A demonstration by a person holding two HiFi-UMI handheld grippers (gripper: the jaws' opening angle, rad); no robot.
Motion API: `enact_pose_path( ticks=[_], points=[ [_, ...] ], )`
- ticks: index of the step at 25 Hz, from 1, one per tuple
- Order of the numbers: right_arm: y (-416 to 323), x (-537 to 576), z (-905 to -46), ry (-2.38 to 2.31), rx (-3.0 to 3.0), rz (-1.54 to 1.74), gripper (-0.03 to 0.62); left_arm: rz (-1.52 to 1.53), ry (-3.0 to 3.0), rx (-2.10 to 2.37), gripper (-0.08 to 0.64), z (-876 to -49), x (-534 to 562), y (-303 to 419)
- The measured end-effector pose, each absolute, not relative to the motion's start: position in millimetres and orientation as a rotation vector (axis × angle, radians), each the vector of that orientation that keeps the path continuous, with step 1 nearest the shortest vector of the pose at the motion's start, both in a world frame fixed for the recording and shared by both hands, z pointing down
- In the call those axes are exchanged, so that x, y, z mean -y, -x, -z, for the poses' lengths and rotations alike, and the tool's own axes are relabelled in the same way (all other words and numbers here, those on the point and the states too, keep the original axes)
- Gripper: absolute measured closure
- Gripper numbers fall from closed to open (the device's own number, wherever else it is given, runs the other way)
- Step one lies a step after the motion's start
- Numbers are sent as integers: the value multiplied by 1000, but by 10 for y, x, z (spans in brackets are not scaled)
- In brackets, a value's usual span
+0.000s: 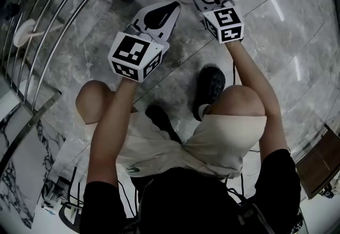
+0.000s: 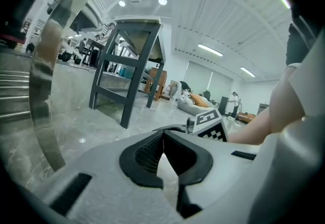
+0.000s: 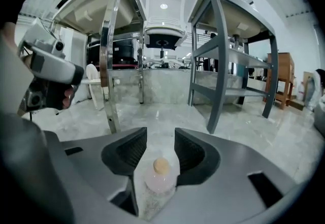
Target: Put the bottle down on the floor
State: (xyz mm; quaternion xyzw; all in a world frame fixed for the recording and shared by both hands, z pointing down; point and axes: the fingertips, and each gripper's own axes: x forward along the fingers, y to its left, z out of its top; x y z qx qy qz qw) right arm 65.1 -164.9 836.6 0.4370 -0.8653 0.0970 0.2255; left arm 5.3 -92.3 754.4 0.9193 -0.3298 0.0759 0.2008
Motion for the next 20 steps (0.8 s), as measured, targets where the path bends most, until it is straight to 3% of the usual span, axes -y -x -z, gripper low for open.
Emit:
enact_pose_path(
  ticks=[20],
  points=[
    [-834, 1240, -6918, -1214, 2541, -170, 434, -108, -2533, 1027, 540, -7420, 1168, 75]
  ],
)
